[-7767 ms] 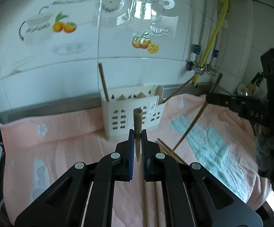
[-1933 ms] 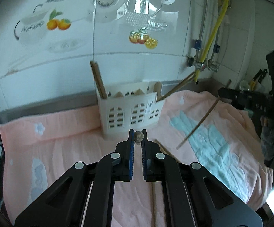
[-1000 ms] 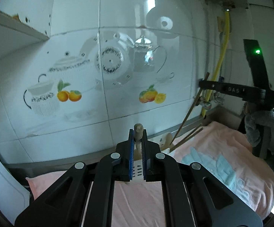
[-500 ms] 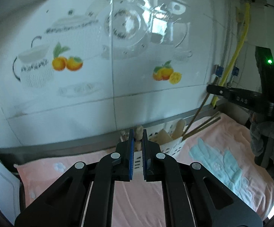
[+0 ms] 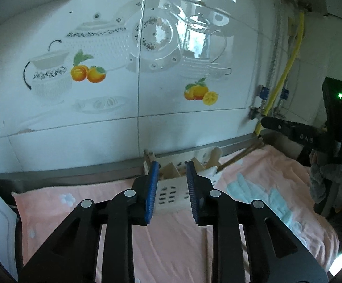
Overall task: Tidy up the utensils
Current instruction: 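Open the left tool in the holder while the right tool releases its chopstick, then lower the left tool onto a chopstick and close while the right tool grasps another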
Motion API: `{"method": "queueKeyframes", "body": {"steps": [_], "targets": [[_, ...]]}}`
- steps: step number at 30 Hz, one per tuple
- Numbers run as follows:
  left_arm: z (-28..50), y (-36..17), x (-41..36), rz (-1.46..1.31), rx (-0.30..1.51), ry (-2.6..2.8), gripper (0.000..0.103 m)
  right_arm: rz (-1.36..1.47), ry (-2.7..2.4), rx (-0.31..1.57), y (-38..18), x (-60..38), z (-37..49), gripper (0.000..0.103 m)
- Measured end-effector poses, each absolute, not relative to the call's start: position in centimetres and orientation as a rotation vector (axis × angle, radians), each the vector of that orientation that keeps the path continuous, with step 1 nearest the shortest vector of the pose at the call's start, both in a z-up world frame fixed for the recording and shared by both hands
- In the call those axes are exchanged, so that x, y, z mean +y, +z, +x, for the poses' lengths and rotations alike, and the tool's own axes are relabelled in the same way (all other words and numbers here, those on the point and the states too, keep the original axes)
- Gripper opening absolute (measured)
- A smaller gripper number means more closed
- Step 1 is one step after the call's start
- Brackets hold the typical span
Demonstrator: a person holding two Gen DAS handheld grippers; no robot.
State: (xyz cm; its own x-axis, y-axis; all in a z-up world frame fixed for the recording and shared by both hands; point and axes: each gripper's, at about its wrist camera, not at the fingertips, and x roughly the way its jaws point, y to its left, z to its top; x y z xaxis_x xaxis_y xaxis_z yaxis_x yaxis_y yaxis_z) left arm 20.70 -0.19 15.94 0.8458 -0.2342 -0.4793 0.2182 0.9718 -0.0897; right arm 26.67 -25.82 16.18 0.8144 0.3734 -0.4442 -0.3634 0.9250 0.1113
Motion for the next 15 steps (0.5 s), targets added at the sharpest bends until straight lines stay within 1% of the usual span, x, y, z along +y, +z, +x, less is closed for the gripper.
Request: {"method": "queueKeyframes", "body": {"steps": [3,5,7,10,11,12,15], "targets": [[18.6,15.2,-0.4,-0.035,0.505,-0.252,0.025,0.005,0.406,0.485,14.9,-26.3,23.7,0.026],[17.3,14.5,-0.5,-0.043,0.511,-0.255,0.03,-0.003,0.405,0.507,13.6,-26.5,21.9,0.026],[15.8,13.5,-0.6,-0.043,0.525,-0.258,0.031,-0.004,0.408,0.549,11.8,-26.8,20.4,0.026],[13.4,12.1,-0.8,-0.038,0.53,-0.244,0.031,0.001,0.409,0.64,7.6,-27.3,17.6,0.026],[12.4,11.4,-0.8,-0.042,0.532,-0.241,0.032,0.0,0.403,0.66,6.6,-27.4,16.9,0.026],[11.7,11.0,-0.7,-0.048,0.535,-0.241,0.036,-0.005,0.397,0.694,5.0,-27.5,16.1,0.026],[9.8,9.2,-0.7,-0.068,0.553,-0.249,0.038,-0.013,0.394,0.787,0.9,-27.5,14.1,0.026]]}}
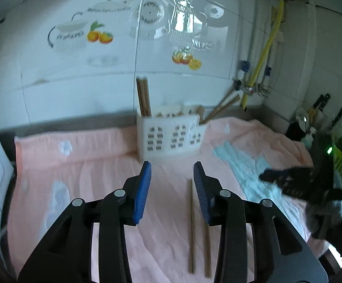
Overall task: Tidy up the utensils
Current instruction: 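Lower the left tool onto a chopstick and close while the right tool grasps another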
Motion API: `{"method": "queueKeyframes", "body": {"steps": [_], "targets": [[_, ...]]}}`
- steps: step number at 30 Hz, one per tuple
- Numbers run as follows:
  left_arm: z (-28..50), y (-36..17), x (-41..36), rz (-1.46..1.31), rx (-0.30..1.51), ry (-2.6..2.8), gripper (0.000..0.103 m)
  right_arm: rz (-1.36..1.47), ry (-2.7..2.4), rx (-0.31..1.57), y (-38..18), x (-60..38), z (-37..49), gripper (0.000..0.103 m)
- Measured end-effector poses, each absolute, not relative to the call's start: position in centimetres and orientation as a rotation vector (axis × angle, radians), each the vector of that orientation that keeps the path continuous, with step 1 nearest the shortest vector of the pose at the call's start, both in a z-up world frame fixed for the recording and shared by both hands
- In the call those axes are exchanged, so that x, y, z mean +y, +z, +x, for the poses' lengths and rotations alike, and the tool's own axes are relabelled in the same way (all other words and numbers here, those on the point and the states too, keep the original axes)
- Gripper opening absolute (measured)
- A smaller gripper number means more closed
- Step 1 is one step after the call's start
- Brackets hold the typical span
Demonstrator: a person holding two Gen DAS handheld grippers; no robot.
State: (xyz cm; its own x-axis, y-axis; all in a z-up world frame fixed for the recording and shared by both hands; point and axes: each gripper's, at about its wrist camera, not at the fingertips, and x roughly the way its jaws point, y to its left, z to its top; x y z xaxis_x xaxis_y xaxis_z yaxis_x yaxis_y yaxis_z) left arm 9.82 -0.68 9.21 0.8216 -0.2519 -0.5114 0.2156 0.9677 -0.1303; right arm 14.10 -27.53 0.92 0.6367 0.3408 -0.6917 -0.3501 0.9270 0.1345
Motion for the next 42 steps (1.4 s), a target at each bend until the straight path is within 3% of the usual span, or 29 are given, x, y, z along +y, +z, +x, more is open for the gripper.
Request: {"method": "queueKeyframes", "body": {"steps": [8,22,37,42], "targets": [[7.2,4.7,-1.7,-0.084,0.633,-0.263,0.038,-0.03,0.404,0.897,-4.4,-26.5,11.1,0.019],[4.3,-0.5,-3.1,-0.072,0.743,-0.305,0.038,-0.077,0.333,0.916,-6.6,-26.2,11.0,0.018],[5.3,-3.9,-4.3,-0.062,0.831,-0.317,0.038,-0.078,0.317,0.911,-7.2,-26.2,10.9,0.01],[6.4,-5.0,-4.6,-0.062,0.86,-0.322,0.027,-0.085,0.324,0.9,-7.2,-26.0,10.9,0.013]]}}
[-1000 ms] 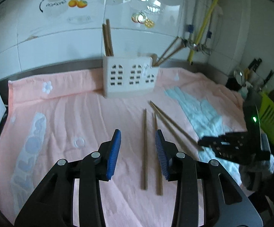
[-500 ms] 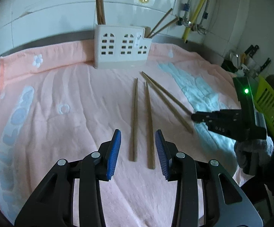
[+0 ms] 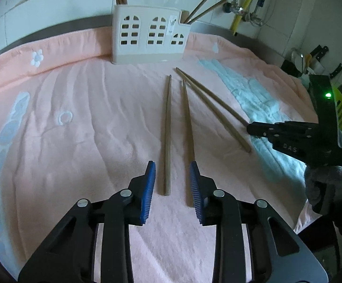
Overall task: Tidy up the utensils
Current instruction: 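Lower the left tool onto a chopstick and close while the right tool grasps another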
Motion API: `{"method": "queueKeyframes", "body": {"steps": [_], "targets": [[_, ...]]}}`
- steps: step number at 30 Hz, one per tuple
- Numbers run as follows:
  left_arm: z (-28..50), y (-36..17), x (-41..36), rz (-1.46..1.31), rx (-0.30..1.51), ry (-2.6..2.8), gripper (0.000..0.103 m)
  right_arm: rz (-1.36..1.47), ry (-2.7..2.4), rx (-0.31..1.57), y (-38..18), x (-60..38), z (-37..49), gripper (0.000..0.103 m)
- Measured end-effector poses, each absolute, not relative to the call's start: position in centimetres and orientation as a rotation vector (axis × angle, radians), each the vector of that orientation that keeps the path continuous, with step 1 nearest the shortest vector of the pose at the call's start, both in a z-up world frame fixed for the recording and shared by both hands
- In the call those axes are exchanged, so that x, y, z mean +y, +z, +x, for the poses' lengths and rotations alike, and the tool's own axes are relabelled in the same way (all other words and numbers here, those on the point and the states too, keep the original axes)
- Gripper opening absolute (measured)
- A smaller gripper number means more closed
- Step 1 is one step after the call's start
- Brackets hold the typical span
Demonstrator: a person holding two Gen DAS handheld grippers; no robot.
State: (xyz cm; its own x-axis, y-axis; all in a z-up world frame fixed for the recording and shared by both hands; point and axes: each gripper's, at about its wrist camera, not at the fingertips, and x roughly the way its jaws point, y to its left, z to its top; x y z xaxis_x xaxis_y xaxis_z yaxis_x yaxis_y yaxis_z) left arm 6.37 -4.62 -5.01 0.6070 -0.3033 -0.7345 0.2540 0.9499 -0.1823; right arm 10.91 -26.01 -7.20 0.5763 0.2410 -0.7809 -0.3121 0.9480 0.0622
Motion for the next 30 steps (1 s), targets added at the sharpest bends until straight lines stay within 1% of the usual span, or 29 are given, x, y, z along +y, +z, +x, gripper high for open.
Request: {"method": "queueKeyframes", "body": {"steps": [3,13,15,19,30], "targets": [[7.0,-5.5,-4.7,-0.067,0.875,-0.323,0.022,-0.081,0.327,0.898,-7.2,-26.0,11.1,0.012],[9.0,-7.0,-5.2,-0.075,0.907,-0.322,0.022,-0.107,0.327,0.886,-7.3,-25.8,11.2,0.008],[9.1,-7.0,-5.3,-0.073,0.901,-0.319,0.022,-0.106,0.33,0.886,-7.3,-25.9,11.3,0.008],[9.4,-7.0,-5.3,-0.073,0.901,-0.319,0.022,-0.086,0.335,0.886,-7.3,-26.0,11.3,0.011],[9.8,-7.0,-5.9,-0.057,0.899,-0.307,0.022,-0.074,0.326,0.87,-7.4,-25.8,11.4,0.012]]}}
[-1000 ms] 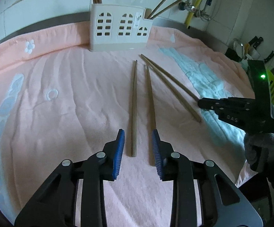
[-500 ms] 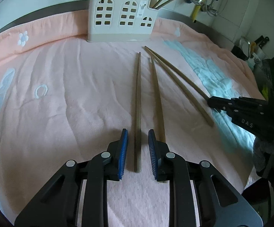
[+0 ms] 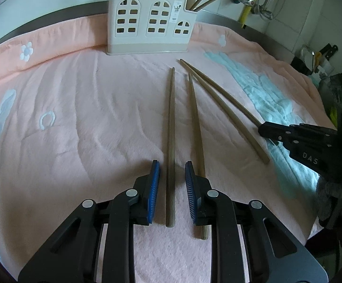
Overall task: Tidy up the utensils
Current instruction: 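Lower the left tool onto a chopstick and close while the right tool grasps another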
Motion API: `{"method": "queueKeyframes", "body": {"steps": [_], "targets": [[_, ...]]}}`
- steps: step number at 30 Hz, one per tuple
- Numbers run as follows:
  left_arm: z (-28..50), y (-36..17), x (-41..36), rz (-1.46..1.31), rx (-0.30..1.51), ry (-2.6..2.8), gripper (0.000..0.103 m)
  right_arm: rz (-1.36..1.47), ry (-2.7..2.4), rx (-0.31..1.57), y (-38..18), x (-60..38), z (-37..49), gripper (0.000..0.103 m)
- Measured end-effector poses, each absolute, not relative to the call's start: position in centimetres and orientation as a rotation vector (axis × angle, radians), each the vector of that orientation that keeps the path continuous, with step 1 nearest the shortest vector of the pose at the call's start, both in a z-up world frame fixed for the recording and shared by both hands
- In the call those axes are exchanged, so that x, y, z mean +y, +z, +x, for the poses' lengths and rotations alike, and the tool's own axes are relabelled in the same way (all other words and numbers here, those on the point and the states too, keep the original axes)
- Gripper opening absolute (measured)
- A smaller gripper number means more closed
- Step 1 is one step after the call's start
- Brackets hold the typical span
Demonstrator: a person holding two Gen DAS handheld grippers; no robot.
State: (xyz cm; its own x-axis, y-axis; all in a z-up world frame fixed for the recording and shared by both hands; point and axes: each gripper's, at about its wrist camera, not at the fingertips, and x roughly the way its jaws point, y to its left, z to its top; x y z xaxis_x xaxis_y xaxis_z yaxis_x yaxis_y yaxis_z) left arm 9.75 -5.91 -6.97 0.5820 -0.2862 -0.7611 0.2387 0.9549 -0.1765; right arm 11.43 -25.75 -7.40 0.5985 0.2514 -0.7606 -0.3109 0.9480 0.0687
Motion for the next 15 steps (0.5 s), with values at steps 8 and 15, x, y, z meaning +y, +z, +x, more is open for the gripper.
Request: {"method": "queueKeyframes", "body": {"steps": [8,15], "targets": [[10.0,-6.6,-5.4,-0.078,0.91,-0.291,0.006,-0.074,0.328,0.859,-7.3,-26.0,11.3,0.007],[9.3,-4.8,-5.1,-0.085,0.862,-0.297,0.005,-0.077,0.338,0.792,-5.0,-25.8,10.5,0.007]]}}
